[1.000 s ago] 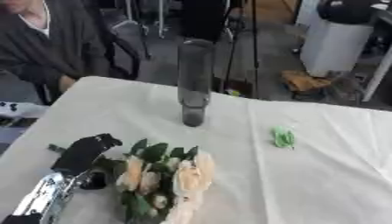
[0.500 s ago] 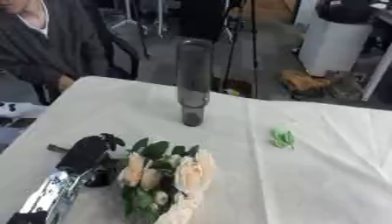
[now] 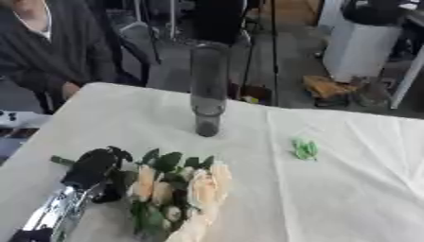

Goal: Arrange flowers into the vase.

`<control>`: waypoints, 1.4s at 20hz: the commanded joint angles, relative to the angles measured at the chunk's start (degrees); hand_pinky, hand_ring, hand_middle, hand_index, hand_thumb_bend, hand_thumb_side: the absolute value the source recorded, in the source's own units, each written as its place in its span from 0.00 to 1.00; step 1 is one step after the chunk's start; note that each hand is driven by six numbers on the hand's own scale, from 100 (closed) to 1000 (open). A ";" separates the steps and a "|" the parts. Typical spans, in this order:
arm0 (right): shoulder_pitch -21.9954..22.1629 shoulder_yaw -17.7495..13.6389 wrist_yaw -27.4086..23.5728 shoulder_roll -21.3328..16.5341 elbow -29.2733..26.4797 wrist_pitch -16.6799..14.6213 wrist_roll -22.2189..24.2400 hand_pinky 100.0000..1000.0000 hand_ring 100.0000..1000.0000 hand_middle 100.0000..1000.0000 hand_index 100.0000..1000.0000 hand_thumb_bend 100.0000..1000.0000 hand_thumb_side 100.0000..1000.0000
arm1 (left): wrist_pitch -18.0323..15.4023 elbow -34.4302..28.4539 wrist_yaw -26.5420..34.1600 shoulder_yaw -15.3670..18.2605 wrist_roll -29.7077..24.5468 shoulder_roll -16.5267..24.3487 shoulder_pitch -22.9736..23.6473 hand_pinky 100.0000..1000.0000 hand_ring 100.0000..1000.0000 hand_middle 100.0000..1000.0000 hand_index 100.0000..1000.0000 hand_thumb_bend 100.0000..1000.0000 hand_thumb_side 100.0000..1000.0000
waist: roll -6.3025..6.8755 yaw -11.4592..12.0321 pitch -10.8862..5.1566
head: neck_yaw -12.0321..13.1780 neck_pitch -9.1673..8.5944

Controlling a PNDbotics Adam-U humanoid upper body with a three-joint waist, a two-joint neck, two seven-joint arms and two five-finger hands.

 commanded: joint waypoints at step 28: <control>-0.86 -0.27 -0.18 -1.03 -0.85 0.19 -0.03 0.74 0.91 0.52 0.63 0.00 0.52 | 1.81 -1.08 0.41 0.91 5.51 0.27 -0.41 0.00 0.00 0.00 0.04 0.05 0.00 | 0.05 -0.11 -0.24 | 0.22 -0.54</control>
